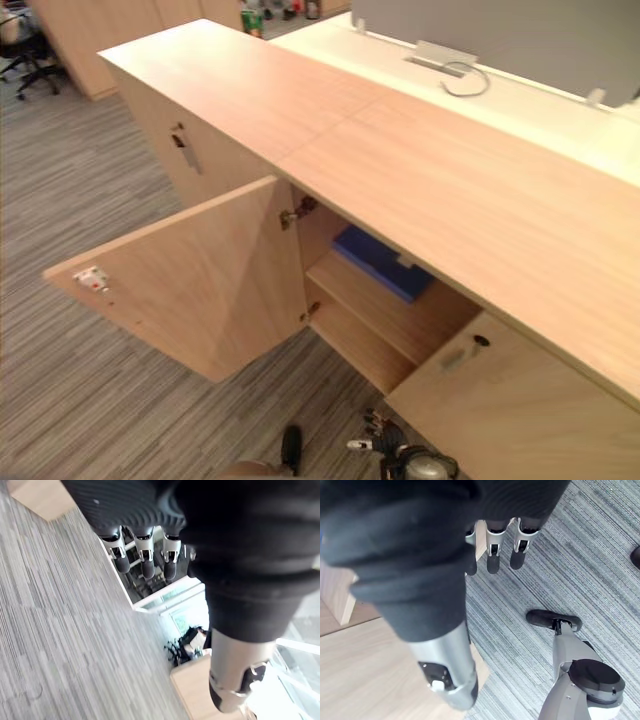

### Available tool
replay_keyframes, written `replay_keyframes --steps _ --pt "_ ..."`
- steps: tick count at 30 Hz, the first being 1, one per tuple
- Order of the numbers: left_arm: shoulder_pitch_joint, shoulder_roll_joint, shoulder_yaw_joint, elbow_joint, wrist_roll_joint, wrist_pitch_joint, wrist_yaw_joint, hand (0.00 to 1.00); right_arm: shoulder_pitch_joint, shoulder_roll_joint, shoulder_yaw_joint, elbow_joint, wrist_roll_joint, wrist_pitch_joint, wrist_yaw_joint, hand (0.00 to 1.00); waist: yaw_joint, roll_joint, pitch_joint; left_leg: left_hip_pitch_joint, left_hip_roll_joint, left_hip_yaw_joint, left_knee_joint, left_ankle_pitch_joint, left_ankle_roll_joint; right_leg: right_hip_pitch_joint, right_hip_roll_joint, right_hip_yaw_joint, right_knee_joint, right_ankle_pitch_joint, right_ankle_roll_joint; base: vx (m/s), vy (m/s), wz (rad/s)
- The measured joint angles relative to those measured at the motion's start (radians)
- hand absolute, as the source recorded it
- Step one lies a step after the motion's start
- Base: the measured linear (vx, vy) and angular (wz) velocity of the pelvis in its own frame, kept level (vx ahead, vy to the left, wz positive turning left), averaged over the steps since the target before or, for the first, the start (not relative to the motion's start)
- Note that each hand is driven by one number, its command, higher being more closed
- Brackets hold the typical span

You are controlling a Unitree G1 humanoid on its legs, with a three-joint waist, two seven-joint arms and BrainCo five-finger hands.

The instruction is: Walk over to the cabinet, pick up the folder, carry it to the office cabinet, place the folder inside the office cabinet, then close the office cabinet door

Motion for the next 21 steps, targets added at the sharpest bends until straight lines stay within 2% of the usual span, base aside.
replay_keyframes --steps 3,5,6,11,16,18,19,21 --pt "-0.092 0.049 -0.135 0.135 -0.006 -0.002 -0.053 0.00 0.002 -0.001 -0.002 0.032 0.039 0.000 0.007 0.00 -0.026 -0.004 -0.002 0.029 0.016 0.030 0.000 -0.005 0.003 -0.012 -0.005 0.037 0.044 0.000 0.000 0.05 -0.043 -0.32" --pt "-0.155 0.090 -0.175 0.210 -0.020 0.002 -0.051 0.00 0.008 -0.003 -0.015 0.051 0.073 0.000 0.008 0.00 -0.030 -0.010 -0.003 0.029 0.027 0.053 0.001 -0.005 0.002 -0.026 0.000 0.059 0.048 0.000 0.000 0.03 -0.071 -0.38" --pt "-0.186 0.113 -0.260 0.233 -0.033 0.002 -0.074 0.00 0.020 -0.017 -0.022 0.071 0.081 0.001 0.009 0.00 -0.033 -0.010 -0.004 0.034 0.030 0.061 0.001 -0.005 0.002 -0.025 0.000 0.064 0.049 0.000 0.001 0.02 -0.072 -0.23" --pt "-0.258 0.136 -0.396 0.314 -0.032 0.004 -0.128 0.00 0.058 -0.043 -0.068 0.101 0.113 0.002 0.028 0.00 -0.039 -0.009 -0.004 0.047 0.039 0.087 0.000 -0.001 -0.011 -0.031 -0.001 0.091 0.059 -0.001 0.003 -0.02 -0.048 -0.17" --pt "-0.295 0.129 -0.480 0.332 -0.033 0.005 -0.138 0.00 0.080 -0.070 -0.104 0.127 0.113 0.007 0.044 0.00 -0.042 -0.009 -0.002 0.040 0.025 0.105 -0.006 -0.004 -0.037 -0.060 -0.028 0.104 0.090 -0.022 0.030 -0.12 -0.009 -0.12" --pt "-0.316 0.102 -0.524 0.331 -0.034 0.005 -0.139 0.00 0.076 -0.071 -0.136 0.137 0.113 0.009 0.051 0.00 -0.042 -0.010 -0.002 0.030 0.008 0.103 -0.006 -0.006 -0.034 -0.065 -0.044 0.103 0.089 -0.042 0.040 -0.20 0.017 0.04" --pt "-0.330 0.082 -0.558 0.325 -0.034 0.004 -0.139 0.00 0.060 -0.073 -0.140 0.157 0.114 0.012 0.051 0.00 -0.040 -0.014 0.000 0.018 -0.011 0.095 -0.006 -0.004 -0.036 -0.070 -0.062 0.095 0.084 -0.073 0.041 -0.18 0.017 0.21" --pt "-0.333 0.014 -0.596 0.279 -0.034 0.005 -0.139 0.00 0.019 -0.073 -0.159 0.207 0.116 0.024 0.045 0.00 -0.040 0.005 -0.006 -0.004 -0.026 0.075 -0.006 -0.004 -0.037 -0.076 -0.072 0.069 0.079 -0.096 0.063 -0.18 0.049 0.45"
